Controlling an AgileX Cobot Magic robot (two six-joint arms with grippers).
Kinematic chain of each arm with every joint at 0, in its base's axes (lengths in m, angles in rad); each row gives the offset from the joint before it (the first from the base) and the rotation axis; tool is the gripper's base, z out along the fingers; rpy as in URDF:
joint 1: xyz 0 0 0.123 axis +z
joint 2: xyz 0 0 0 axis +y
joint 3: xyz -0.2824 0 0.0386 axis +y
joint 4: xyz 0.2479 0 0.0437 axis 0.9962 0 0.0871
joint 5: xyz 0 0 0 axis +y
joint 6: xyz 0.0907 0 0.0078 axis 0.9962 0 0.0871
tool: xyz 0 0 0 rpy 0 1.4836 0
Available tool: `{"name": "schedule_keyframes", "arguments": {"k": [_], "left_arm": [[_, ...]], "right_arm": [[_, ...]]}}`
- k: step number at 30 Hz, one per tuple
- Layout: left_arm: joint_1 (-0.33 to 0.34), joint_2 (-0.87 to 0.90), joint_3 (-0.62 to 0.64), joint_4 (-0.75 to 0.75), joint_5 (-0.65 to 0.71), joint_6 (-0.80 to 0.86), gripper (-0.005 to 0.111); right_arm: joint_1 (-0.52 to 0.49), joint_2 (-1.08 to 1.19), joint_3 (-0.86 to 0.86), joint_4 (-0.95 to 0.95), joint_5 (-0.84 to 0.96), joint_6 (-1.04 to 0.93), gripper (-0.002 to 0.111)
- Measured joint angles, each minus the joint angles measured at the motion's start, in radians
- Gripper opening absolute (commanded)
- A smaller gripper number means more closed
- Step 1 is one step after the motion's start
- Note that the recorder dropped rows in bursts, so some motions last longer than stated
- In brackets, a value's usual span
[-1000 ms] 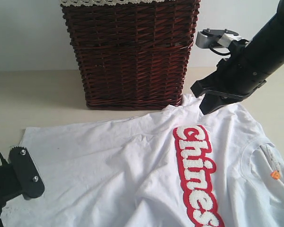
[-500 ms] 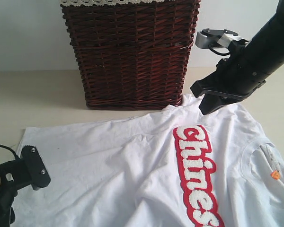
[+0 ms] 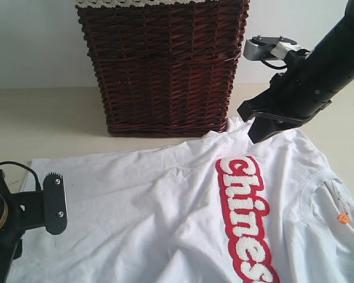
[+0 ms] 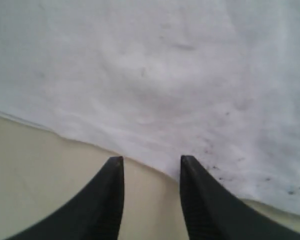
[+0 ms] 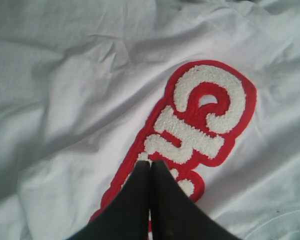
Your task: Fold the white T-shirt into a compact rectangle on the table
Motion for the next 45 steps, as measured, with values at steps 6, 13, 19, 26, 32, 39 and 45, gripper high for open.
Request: {"name": "schedule_keyframes", "arguments": {"k": [6,13,19,26,32,39,45], "left_arm": [[-0.046,-0.031,-0.030,-0.080,-0.051,0.013,0.042],[0.104,-0.049,-0.030,-0.431,0.027,0.443,0.047],[0.248,-0.053,-0.030,-0.660,0.059,0.773,0.047],[0.276,-0.046,-0.030,-0.650,0.011,0.859,0.047],[0.276,0.028,-0.031,-0.653,0.024,0.890,0.047],[0.276,0.035,-0.031,-0.724,0.041,0.988,0.047],[0.276,0.035,-0.031,-0.715,0.045,0.995,0.047]], "right_arm": [[0.000,0.000,0.000,0.000,0.000,0.000,0.000],[0.000,0.000,0.000,0.000,-0.006,0.000,0.000],[0.000,0.000,0.000,0.000,-0.008,0.000,0.000],[0.000,0.000,0.000,0.000,-0.008,0.000,0.000],[0.000,0.000,0.000,0.000,-0.010,0.000,0.000],[0.000,0.000,0.000,0.000,-0.010,0.000,0.000],[0.000,0.000,0.000,0.002,-0.010,0.000,0.000]]}}
